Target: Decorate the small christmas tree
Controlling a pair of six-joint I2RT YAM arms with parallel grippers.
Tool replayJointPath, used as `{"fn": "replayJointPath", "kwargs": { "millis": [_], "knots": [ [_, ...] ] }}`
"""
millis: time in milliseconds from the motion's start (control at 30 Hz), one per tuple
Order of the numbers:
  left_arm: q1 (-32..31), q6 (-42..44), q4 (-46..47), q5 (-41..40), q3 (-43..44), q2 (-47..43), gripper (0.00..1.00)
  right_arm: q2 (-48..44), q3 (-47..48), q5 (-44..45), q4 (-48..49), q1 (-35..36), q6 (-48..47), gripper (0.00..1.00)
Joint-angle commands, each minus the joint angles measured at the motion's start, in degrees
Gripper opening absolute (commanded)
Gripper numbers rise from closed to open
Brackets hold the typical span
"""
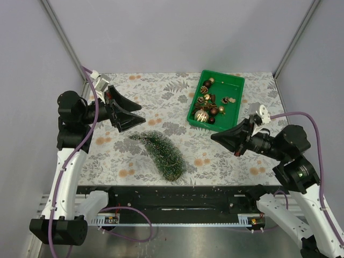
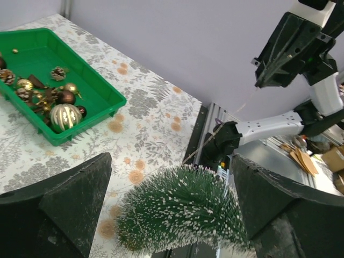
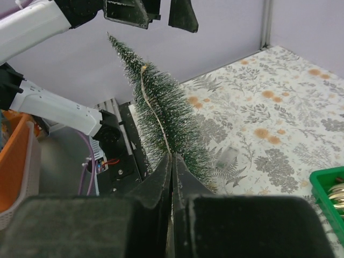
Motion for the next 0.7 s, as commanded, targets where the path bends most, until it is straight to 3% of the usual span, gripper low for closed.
{"fn": "replayJointPath", "kwargs": {
  "millis": [0,133,333,667],
  "knots": [
    [0.3,4.7,-4.4,-7.1,-0.2,-2.1,0.96,3.2,2.5,-7.5,3.1,0.4,0.7,0.00],
    [0.3,7.2,-7.8,-11.2,-0.3,-2.1,0.95,6.6,4.4,-4.7,2.0,6.0,-2.9,0.00],
    [0.3,12.3,-14.8,-16.7,2.0,-0.1,0.93,16.7,10.2,24.0,-5.3,36.2,-17.7,0.00],
    [0.3,15.2,-18.8,-22.5,3.4,1.2,0.90,27.4,13.1,34.9,-4.8,49.6,-21.4,0.00]
  ]
}}
